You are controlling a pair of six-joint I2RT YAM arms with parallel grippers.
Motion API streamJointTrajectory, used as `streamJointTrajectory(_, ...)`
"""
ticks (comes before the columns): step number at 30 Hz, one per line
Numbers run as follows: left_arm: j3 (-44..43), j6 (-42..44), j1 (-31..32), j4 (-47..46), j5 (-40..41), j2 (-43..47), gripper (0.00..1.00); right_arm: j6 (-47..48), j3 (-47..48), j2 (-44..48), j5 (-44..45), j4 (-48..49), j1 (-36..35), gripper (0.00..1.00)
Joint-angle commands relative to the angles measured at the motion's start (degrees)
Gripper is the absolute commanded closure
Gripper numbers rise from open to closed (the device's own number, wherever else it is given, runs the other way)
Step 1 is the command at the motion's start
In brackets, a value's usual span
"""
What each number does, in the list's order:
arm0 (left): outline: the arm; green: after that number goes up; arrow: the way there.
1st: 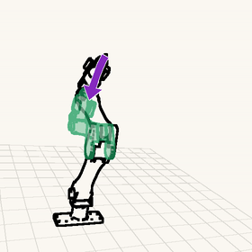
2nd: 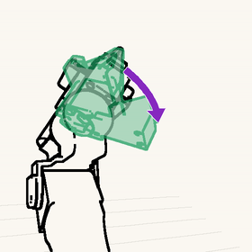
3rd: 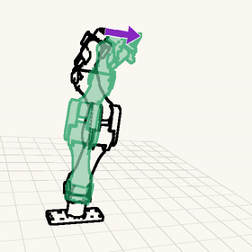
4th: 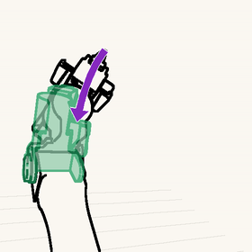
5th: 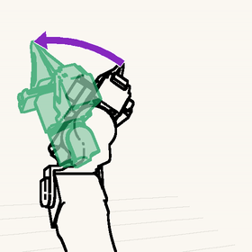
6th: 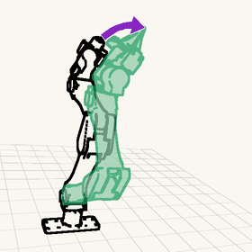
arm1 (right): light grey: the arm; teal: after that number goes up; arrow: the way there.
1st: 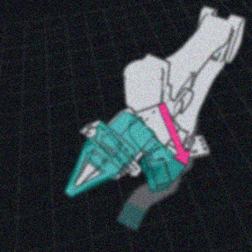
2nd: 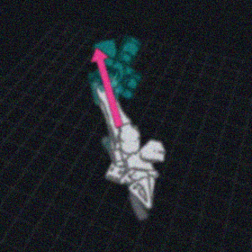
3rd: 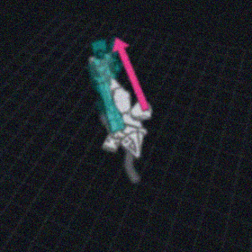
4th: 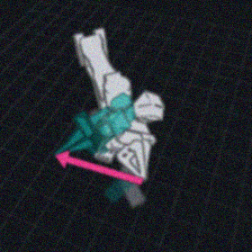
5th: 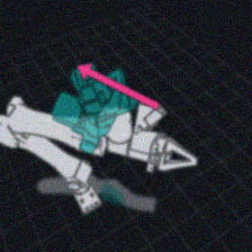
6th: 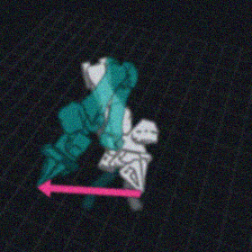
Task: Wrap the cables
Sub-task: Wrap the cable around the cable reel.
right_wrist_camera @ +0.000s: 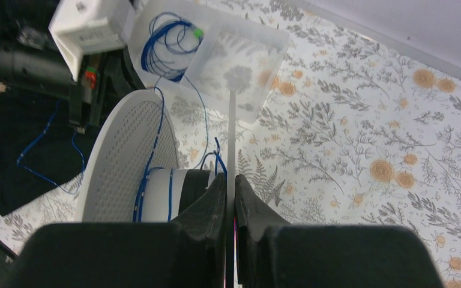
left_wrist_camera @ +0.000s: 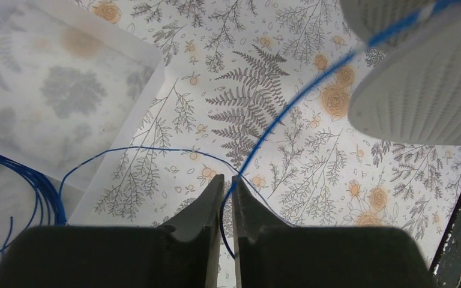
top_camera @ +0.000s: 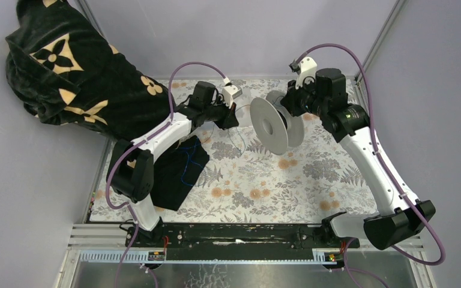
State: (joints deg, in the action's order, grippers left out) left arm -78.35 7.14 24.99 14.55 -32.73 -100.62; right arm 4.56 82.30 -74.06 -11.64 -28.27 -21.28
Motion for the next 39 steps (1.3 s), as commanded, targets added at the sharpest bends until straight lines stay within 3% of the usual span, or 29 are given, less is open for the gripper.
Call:
streamJointTrajectory(1,2.9,-2.3,-0.3,-6.3,-2.4,1.2,0.84,-4.5,7.2,-0.5,0.2,2.4,1.2,1.00)
streamJointTrajectory(9,5.4,-2.6,-0.3,-8.7,-2.9,2.3,0.84,-7.5,12.0,-3.0,1.5,-0.3,2.3,1.00)
streamJointTrajectory(32,9.6,-2.2,-0.4,-7.4,-4.7,5.0,0.59,-6.5,14.0,-4.7,3.5,-0.8,4.0,1.00)
streamJointTrajectory(39,9.6,-2.8,-0.4,-7.3,-5.8,4.1,0.63,-5.9,14.3,-4.8,4.2,-1.1,4.1,1.00)
